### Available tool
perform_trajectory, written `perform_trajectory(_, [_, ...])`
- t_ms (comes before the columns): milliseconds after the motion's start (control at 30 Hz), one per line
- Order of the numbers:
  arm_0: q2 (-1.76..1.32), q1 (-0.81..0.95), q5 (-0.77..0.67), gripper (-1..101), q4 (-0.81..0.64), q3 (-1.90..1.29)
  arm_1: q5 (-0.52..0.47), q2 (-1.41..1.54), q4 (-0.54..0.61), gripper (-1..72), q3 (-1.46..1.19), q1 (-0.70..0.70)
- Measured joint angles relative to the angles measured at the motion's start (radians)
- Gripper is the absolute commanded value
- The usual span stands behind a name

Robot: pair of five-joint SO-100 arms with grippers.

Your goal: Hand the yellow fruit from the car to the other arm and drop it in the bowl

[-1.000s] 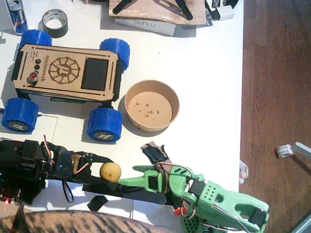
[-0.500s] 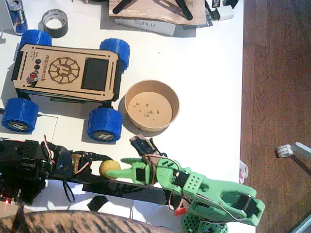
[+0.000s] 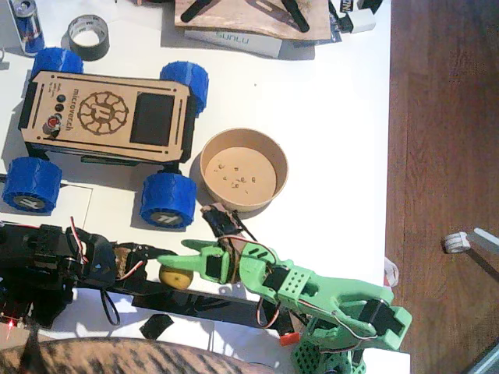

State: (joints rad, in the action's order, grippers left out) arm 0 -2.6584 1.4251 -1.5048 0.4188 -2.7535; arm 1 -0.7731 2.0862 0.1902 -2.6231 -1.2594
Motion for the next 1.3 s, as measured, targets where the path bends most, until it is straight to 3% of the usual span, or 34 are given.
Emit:
perform_trajectory(367, [0.002, 0.002, 0.0, 0, 0.0, 0.002, 0.08, 0.023, 0.002, 37.3, 0.008, -0.08])
perform_trajectory(600, [0.006, 0.011, 0.0, 0, 0.0, 0.002, 0.126, 0.092, -0.057, 37.2, -0.005, -0.121])
perform_trajectory(1300, [0.008, 0.008, 0.0, 0, 0.0, 0.002, 0.255, 0.1, -0.071, 37.8, -0.08, -0.163])
